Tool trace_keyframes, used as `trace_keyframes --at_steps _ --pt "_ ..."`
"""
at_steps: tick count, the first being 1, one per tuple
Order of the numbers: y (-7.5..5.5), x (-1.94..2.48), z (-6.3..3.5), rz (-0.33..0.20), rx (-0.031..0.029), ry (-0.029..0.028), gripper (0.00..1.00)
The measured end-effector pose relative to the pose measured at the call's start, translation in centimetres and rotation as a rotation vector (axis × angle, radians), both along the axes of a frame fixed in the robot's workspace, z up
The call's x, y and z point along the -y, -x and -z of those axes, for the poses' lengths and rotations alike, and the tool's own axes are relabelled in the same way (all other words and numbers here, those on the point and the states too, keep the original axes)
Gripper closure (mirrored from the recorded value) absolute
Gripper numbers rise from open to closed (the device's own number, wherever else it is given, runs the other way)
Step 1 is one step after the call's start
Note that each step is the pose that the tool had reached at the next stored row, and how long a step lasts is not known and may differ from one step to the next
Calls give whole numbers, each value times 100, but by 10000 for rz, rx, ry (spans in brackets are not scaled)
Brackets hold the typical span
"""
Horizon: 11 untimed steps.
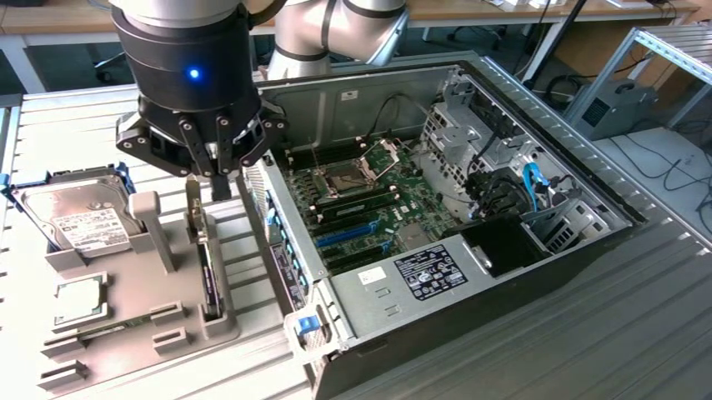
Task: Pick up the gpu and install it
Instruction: 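Reach for the gpu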
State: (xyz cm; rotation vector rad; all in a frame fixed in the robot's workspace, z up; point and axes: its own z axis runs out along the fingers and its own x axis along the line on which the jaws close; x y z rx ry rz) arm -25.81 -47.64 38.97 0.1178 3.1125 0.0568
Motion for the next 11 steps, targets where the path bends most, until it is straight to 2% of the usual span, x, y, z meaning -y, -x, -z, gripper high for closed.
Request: trace_keyframes --at_steps 5,11 --pt "22 42 2 0 1 -1 89" --pt "23 44 2 0 1 0 89"
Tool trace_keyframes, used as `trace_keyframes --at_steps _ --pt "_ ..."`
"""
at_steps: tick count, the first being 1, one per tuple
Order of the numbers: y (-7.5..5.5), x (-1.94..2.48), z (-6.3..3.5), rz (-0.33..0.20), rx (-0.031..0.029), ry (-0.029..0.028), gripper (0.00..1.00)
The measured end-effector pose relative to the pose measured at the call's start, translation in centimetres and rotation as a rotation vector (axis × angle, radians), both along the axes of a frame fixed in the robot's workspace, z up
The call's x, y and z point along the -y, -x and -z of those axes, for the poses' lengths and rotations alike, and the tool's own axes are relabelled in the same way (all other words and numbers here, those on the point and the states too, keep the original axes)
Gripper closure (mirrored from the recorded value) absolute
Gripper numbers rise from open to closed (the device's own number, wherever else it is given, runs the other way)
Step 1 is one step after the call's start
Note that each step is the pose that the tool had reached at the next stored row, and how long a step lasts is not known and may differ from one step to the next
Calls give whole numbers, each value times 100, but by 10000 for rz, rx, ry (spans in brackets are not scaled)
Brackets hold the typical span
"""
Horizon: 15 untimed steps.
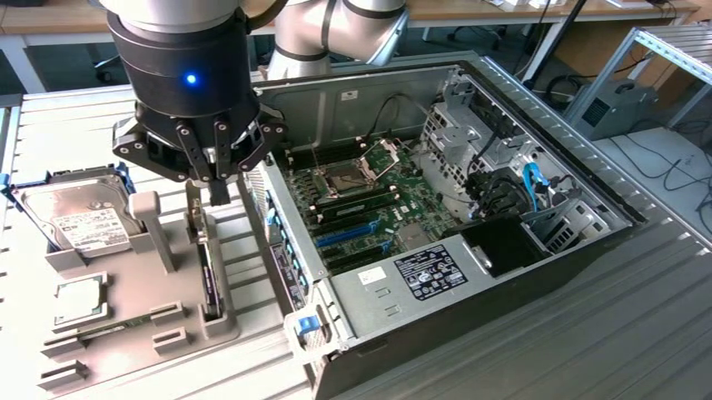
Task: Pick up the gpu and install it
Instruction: 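Pick up the gpu and move the gpu toward the slot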
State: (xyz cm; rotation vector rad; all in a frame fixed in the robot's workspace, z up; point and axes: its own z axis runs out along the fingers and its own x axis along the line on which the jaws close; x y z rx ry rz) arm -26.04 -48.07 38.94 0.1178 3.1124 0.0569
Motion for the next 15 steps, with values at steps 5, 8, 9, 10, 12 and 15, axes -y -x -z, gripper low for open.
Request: trace_keyframes --at_steps 5,8,9,10,12,15 --pt "0 0 0 0 0 0 89" --pt "0 0 0 0 0 0 89" --pt "0 0 0 0 0 0 89" --pt "0 0 0 0 0 0 89" --pt "0 0 0 0 0 0 77" --pt "0 0 0 0 0 0 71"
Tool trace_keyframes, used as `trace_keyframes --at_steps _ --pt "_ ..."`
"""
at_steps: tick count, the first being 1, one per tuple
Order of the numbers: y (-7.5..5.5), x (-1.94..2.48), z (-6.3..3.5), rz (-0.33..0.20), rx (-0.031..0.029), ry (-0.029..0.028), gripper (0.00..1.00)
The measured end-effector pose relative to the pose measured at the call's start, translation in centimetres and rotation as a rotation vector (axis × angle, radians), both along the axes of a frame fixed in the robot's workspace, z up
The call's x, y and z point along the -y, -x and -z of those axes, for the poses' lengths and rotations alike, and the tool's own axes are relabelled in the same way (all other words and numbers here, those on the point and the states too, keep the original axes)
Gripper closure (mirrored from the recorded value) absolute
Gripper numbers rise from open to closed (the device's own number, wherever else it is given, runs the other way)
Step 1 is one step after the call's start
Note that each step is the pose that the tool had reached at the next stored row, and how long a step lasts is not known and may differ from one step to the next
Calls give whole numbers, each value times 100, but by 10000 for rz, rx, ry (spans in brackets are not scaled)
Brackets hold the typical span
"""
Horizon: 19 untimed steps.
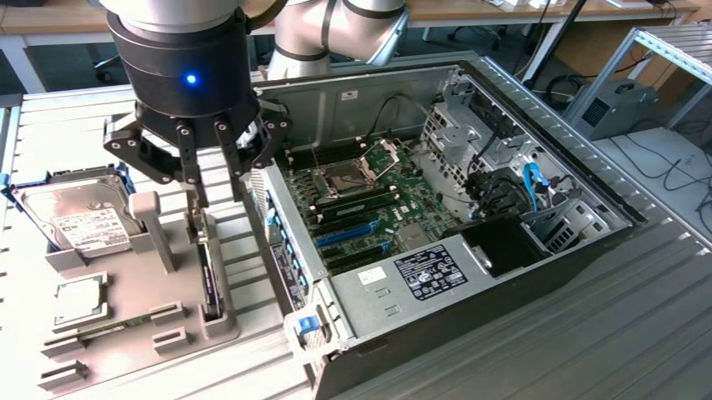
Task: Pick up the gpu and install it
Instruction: 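Pick up the gpu and move the gpu toward the slot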
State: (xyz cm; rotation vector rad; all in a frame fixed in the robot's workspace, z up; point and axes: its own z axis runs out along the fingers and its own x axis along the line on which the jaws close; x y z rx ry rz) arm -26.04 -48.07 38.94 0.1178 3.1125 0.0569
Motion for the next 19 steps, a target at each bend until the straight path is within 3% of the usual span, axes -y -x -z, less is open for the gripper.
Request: trace_keyframes --at_steps 2,10,19 --pt "0 0 0 0 0 0 58" --pt "39 0 20 1 1 0 58" --pt "112 0 125 1 0 0 58"
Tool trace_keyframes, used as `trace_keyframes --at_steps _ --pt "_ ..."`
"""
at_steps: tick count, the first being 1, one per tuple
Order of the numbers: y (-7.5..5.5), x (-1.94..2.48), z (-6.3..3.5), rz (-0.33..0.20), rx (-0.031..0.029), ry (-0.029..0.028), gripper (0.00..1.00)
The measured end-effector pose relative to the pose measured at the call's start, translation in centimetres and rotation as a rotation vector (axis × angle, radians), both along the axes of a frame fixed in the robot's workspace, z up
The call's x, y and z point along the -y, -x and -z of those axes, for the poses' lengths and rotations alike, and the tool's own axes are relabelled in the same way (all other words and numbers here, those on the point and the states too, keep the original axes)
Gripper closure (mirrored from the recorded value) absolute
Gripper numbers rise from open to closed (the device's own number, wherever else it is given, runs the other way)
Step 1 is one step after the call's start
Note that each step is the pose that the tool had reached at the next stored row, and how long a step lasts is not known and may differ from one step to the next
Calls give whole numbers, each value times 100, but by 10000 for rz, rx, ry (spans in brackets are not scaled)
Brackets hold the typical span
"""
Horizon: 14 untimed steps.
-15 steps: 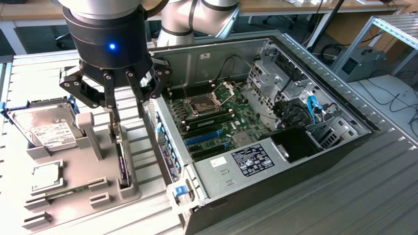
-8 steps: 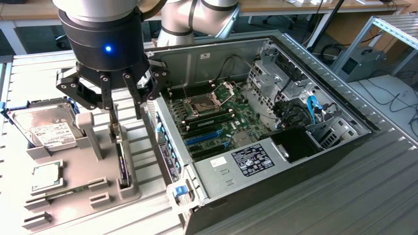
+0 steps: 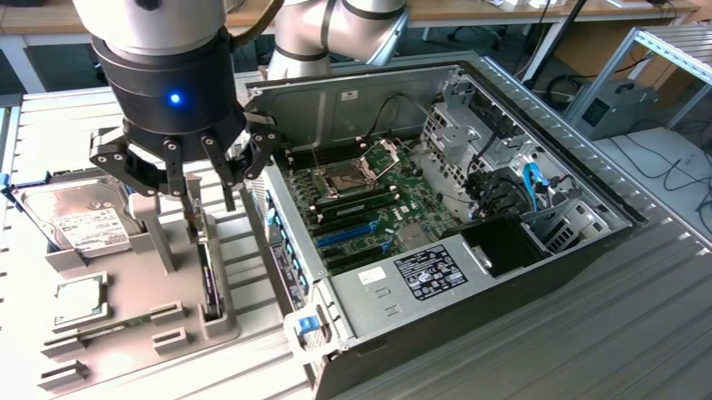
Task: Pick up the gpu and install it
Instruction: 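Pick up the gpu and move the gpu toward the slot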
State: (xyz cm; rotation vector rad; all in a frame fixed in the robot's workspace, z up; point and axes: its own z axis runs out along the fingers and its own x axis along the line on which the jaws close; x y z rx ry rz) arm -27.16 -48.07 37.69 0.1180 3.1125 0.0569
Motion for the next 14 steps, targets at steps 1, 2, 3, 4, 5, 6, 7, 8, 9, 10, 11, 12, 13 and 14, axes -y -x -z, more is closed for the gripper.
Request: trace_keyframes --at_steps 1,2,3,4,5,6,7,8,9,10,11,12,13,14 --pt "5 0 12 0 1 0 58" --pt "17 0 35 0 1 0 58" --pt "23 0 47 0 1 -1 58" --pt "29 0 57 -1 1 0 58" --pt "63 0 116 -1 1 -1 58" --pt "95 0 166 0 0 1 58" --pt "131 0 210 0 0 3 58" --pt "146 0 242 0 0 4 58" --pt "147 0 252 0 0 4 58" --pt "149 0 261 1 1 3 58" --pt "150 0 265 0 0 3 58" --pt "151 0 271 0 1 3 58" --pt "152 0 281 0 0 4 58" --pt "157 0 305 1 0 3 58"
